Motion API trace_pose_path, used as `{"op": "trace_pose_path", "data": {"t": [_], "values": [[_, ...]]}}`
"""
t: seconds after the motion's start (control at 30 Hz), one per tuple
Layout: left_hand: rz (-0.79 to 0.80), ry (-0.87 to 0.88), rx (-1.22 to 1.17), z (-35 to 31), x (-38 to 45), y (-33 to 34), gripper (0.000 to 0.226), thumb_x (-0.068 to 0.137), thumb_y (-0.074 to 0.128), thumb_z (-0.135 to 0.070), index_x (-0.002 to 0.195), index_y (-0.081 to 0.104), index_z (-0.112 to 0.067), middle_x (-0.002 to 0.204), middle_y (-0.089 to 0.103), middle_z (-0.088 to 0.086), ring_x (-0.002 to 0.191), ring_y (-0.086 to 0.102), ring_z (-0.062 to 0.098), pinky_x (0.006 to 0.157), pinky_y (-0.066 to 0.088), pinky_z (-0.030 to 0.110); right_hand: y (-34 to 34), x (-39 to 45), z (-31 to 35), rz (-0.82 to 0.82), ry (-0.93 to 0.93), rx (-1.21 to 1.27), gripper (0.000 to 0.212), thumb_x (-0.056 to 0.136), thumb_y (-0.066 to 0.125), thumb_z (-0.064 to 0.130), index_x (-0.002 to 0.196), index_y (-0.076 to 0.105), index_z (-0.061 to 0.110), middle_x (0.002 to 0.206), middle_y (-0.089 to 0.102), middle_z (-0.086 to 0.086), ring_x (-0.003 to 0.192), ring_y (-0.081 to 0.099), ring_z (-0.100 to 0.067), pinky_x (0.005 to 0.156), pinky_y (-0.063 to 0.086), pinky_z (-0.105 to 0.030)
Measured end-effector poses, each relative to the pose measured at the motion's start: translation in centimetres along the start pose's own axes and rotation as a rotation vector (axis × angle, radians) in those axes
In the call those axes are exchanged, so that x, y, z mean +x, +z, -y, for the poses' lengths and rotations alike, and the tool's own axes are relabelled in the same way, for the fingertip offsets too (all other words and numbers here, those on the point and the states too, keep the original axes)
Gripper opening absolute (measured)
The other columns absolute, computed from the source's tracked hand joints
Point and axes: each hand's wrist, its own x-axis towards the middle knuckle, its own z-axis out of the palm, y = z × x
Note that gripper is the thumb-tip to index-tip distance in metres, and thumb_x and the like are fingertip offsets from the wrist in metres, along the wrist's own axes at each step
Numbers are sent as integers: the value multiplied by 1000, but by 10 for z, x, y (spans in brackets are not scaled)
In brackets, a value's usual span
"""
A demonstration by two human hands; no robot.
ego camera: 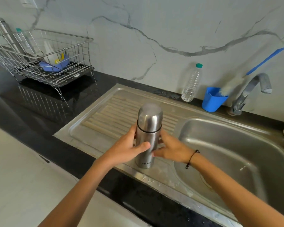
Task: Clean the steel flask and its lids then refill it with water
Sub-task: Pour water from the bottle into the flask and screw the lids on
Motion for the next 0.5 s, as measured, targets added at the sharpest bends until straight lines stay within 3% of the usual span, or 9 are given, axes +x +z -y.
{"op": "trace_pose_path", "data": {"t": [0.07,0.13,0.2,0.33,0.43,0.5], "values": [[49,-10,42,3,2,-7,62,86,68,-31,133,29,-38,134,50,-11,128,46,6,102,44,29,6,5,-1,-52,-7,47,78,74,73,7,136,27,20,113,57,-9,98,59,-21,85,52,-29],[65,5,101,-1,9,-12,55,87,67,-20,128,34,-36,128,54,-10,123,51,6,97,44,21,5,7,-5,-82,-4,37,77,72,75,9,133,31,19,109,59,-9,96,59,-20,84,53,-35],[75,22,154,-9,19,-14,52,87,67,-19,124,36,-38,122,55,-14,116,53,3,93,43,16,-1,9,-9,-112,0,26,71,69,77,11,128,37,19,106,60,-3,96,60,-17,84,53,-36],[100,116,148,-25,60,-20,55,85,71,-20,129,41,-33,128,58,-8,119,56,7,100,47,28,-34,25,-14,-196,14,48,64,69,78,8,123,43,16,99,59,9,96,60,-12,85,53,-30],[71,171,125,-43,112,-28,58,80,75,-16,130,46,-26,124,60,-8,118,57,10,98,46,25,-73,53,-21,-281,19,37,58,69,78,5,118,47,10,96,60,4,93,60,-16,85,53,-32],[52,186,141,-53,153,-35,59,77,78,-15,129,50,-18,124,62,-2,118,57,14,100,46,29,-101,78,-30,-362,43,17,61,67,78,3,117,44,7,95,59,-1,90,60,-21,82,53,-36]]}}
